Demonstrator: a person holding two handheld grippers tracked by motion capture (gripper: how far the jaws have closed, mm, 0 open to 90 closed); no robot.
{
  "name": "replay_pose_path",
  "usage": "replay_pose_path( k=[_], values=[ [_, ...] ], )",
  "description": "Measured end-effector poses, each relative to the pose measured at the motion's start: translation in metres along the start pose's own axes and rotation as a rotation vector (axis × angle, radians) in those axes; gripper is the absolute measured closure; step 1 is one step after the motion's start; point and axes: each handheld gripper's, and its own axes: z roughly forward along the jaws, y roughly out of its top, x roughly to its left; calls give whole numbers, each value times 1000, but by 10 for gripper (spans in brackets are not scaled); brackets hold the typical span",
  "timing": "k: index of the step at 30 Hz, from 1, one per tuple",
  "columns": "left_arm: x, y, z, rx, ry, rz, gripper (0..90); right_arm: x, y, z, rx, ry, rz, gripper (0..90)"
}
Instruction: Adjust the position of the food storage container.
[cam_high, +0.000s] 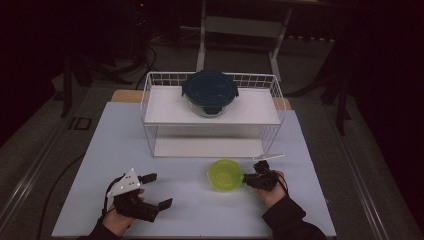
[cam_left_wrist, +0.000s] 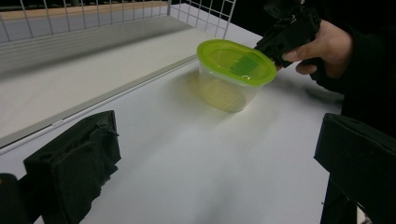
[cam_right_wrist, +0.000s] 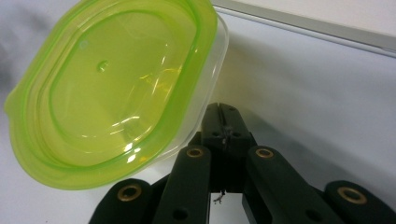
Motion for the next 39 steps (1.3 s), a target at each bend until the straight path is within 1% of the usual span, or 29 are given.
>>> replay_pose_path(
  k=[7, 19, 22, 23, 25, 27, 29, 30, 32, 35, 36, 39],
  values=[
    [-1, 0, 1, 0, -4, -2, 0, 7, 3, 8, 10, 19, -12, 900],
    [-1, 0, 2, 3, -11, 1, 0, 27, 10, 28, 38, 57, -38, 900],
    [-1, 1, 2, 0, -15, -1, 0, 29, 10, 30, 43, 62, -40, 899],
    [-1, 1, 2, 0, -15, -2, 0, 29, 10, 31, 47, 55, -47, 900],
    [-1, 1, 2, 2, -24, -9, 0, 27, 10, 29, 38, 60, -41, 898],
    [-1, 1, 3, 2, -32, -11, 0, 26, 11, 25, 33, 45, -47, 892],
    [-3, 2, 3, 5, -33, -8, 0, 23, 11, 20, 23, 33, -50, 864],
    [-3, 3, 3, 8, -31, -4, 0, 22, 12, 15, 11, 20, -53, 847],
    [-5, 4, 4, 17, -25, 1, 0, 18, 13, 8, -8, 12, -52, 817],
    [-4, 6, 5, 27, -30, -20, 0, 14, 14, -6, -39, -10, -44, 766],
    [-3, 8, 6, 35, -45, -35, 12, 13, 14, -9, -45, -13, -46, 735],
    [-3, 12, 10, 45, -43, -44, 17, 12, 17, -23, -72, -33, -44, 673]
  ],
)
